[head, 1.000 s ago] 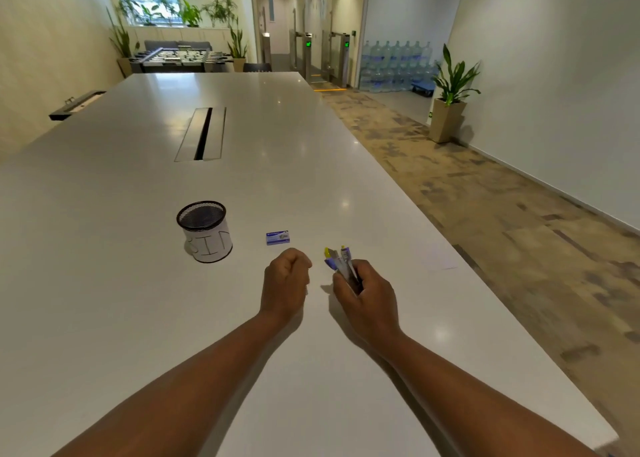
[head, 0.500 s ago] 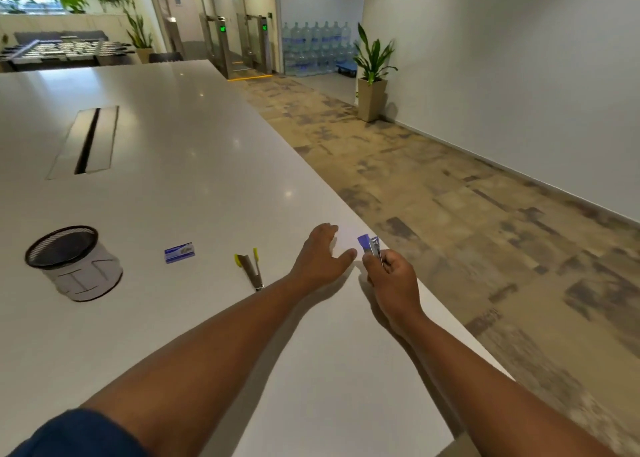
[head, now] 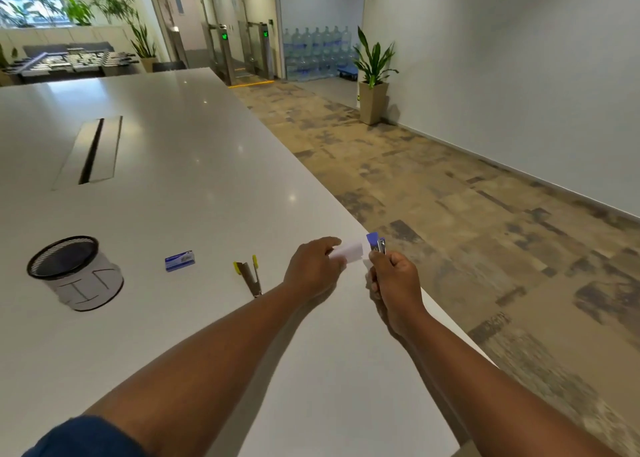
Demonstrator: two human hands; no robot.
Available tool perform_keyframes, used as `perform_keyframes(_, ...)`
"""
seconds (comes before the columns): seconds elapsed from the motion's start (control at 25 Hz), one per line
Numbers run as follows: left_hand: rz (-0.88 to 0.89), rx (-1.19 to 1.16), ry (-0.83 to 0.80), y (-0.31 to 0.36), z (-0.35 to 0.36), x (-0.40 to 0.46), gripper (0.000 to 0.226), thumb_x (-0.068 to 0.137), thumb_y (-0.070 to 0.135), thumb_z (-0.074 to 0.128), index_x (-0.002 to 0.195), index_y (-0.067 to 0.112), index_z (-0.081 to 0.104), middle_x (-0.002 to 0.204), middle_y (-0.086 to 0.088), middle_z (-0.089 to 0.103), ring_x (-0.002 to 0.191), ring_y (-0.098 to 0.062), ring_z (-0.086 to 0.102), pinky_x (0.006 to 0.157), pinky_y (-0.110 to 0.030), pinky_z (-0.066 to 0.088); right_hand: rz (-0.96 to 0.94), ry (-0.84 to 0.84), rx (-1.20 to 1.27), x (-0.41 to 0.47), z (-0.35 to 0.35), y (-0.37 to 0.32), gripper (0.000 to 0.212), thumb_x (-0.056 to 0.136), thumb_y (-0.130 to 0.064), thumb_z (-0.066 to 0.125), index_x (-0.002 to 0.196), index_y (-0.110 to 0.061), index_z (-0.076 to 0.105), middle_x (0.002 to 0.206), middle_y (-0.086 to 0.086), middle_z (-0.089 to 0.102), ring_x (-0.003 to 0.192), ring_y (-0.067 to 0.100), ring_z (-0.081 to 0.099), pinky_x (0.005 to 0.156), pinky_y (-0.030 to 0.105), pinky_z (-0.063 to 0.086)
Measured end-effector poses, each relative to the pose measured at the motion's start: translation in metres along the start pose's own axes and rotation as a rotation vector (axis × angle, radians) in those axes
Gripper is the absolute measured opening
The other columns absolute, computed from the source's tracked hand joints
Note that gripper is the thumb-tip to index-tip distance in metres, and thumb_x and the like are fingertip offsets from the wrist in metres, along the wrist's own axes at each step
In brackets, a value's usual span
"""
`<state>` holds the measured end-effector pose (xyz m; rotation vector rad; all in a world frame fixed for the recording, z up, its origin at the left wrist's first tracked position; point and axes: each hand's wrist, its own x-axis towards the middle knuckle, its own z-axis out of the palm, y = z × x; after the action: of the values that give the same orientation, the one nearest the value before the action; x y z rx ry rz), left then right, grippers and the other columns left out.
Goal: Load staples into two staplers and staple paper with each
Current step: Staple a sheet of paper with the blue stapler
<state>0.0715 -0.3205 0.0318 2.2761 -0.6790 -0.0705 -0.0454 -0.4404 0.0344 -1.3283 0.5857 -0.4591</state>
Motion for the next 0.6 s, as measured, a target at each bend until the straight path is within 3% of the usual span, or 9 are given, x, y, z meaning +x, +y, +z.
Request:
perform_keyframes(0.12,-0.079,-0.339,0.023,-0.005,-0.042,-0.025,0.032,0.086,0.024,0.075,0.116,0.020,0.070,0.105,-0.001,0.075,0.085,-0.015,0.070,0.072,-0.024,0.051,0.045,-0.062,0.043,-0.005,0.025,-0.009,0.006,0.092,-0.012,0.055,0.088,-0.010,0.051,0.071,0.011,0.049,0.055,0.020,0.041,0.049,0.030,0.035)
perform_keyframes(0.2,-0.168,-0.614,-0.014,-0.012,-0.076,-0.041,0.030,0.089,0.020,0.074,0.119,0.016,0.069,0.101,-0.009,0.076,0.081,-0.019,0.074,0.069,-0.027,0.056,0.021,-0.126,-0.011,-0.013,0.052,-0.015,0.013,0.089,-0.005,0.056,0.085,-0.012,0.046,0.068,0.011,0.044,0.058,0.023,0.040,0.052,0.031,0.039)
perform_keyframes(0.36,-0.298,-0.878,-0.075,-0.034,-0.145,-0.075,0.025,0.097,0.019,0.066,0.122,0.016,0.067,0.109,-0.014,0.073,0.084,-0.028,0.075,0.072,-0.034,0.059,-0.017,-0.235,-0.008,-0.037,0.120,-0.024,0.018,0.097,-0.029,0.065,0.092,-0.014,0.056,0.073,0.007,0.049,0.058,0.017,0.043,0.060,0.034,0.043)
perform_keyframes(0.48,-0.329,-0.853,-0.062,-0.051,-0.182,-0.100,0.024,0.097,0.014,0.065,0.121,0.019,0.067,0.107,-0.013,0.072,0.082,-0.023,0.072,0.064,-0.027,0.057,0.013,-0.357,-0.037,-0.054,0.161,-0.034,0.021,0.100,-0.043,0.059,0.111,-0.028,0.067,0.094,0.003,0.069,0.076,0.018,0.060,0.071,0.036,0.050)
perform_keyframes(0.6,-0.307,-0.722,-0.001,-0.067,-0.211,-0.119,0.030,0.092,0.008,0.069,0.121,0.015,0.066,0.095,-0.014,0.072,0.075,-0.021,0.068,0.063,-0.025,0.056,-0.039,-0.564,-0.183,-0.071,0.187,-0.040,0.014,0.098,-0.027,0.062,0.109,-0.028,0.070,0.093,0.000,0.072,0.079,0.018,0.061,0.067,0.035,0.046)
